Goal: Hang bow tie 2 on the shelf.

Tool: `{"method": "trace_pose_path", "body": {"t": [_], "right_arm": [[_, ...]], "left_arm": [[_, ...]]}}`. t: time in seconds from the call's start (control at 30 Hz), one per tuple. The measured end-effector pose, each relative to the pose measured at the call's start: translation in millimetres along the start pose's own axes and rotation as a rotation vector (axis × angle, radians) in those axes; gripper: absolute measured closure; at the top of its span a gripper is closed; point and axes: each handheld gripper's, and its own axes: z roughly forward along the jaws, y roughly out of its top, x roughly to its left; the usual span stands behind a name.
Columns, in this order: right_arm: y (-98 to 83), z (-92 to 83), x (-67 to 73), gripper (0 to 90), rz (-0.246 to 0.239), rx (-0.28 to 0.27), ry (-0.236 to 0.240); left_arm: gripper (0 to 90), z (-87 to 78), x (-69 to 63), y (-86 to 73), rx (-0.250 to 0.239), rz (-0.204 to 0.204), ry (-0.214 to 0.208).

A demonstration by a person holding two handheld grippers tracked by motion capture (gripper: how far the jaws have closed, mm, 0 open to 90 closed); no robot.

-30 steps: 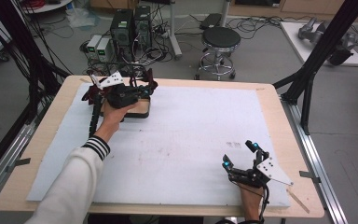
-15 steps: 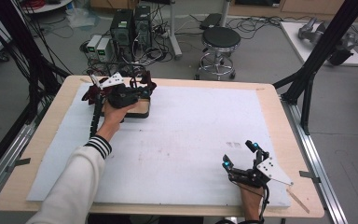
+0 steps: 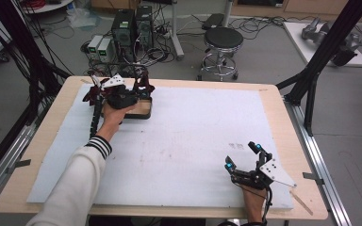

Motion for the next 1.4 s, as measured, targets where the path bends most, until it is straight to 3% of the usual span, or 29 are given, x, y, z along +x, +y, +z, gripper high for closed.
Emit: {"method": "trace_pose_path", "body": {"t": [0.27,0.4,0.43,0.47,0.5,0.53,0.63,0.73,0.87,0.93,1.03,1.23,1.4], "right_arm": [[0.0,0.2,-0.4,0.8,0.0,-0.004,-0.001],[0.0,0.0,0.0,0.8,0.002,-0.001,0.0],[0.0,0.0,0.0,0.8,0.002,0.0,0.001],[0.1,0.3,-0.7,0.8,-0.007,-0.005,-0.002],[0.1,0.3,-0.7,0.8,-0.007,-0.005,-0.002],[0.0,0.0,0.0,0.8,0.001,0.0,0.001],[0.0,0.0,0.0,0.8,0.002,0.0,0.0],[0.1,0.6,-1.0,0.8,-0.005,-0.005,0.0],[0.1,0.6,-1.1,0.8,0.0,-0.006,0.001],[0.0,0.3,-1.3,0.8,0.007,-0.004,0.001],[0.0,0.3,-1.1,0.8,0.007,-0.005,0.001],[0.0,0.1,-1.0,0.8,0.003,-0.007,0.002],[-0.1,-0.3,-0.5,0.8,-0.008,-0.011,0.0]], "left_arm": [[81.6,-1.9,-1.5,-4.4,0.047,0.018,0.004],[76.3,-2.7,-5.1,-3.1,0.062,0.035,-0.008],[71.2,-2.7,-6.2,-2.5,0.063,0.035,-0.02],[55.7,-2.5,-7.1,-2.1,0.062,0.029,-0.027],[55.7,-2.6,-8.4,-1.8,0.063,0.023,-0.039],[40.1,-3.0,-9.6,-1.3,0.068,0.021,-0.054],[31.8,-7.5,-15.2,-0.5,0.042,0.042,-0.101],[21.7,-11.5,-19.1,-0.8,0.038,0.06,-0.105],[17.8,-21.1,-25.5,-1.0,0.027,0.084,-0.13],[17.4,-30.4,-29.3,1.7,0.006,0.119,-0.149],[16.7,-37.4,-31.1,4.1,-0.009,0.141,-0.151],[16.6,-63.5,-41.2,1.9,-0.051,0.215,-0.139],[16.6,-95.9,-51.3,-13.8,-0.098,0.273,-0.095]]}}
